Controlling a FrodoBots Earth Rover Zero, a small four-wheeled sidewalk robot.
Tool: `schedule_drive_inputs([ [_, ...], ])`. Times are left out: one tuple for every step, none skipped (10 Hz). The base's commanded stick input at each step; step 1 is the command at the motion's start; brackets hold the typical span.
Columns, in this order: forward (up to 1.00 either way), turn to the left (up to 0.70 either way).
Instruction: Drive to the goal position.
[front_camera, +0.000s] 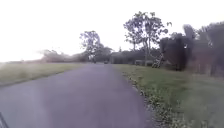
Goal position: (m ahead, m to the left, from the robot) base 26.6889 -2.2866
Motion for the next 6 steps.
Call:
schedule_drive_inputs([
  [0.70, 0.00],
  [0.70, 0.00],
  [0.70, 0.00],
  [0.70, 0.00],
  [0.70, 0.00],
  [0.70, 0.00],
])
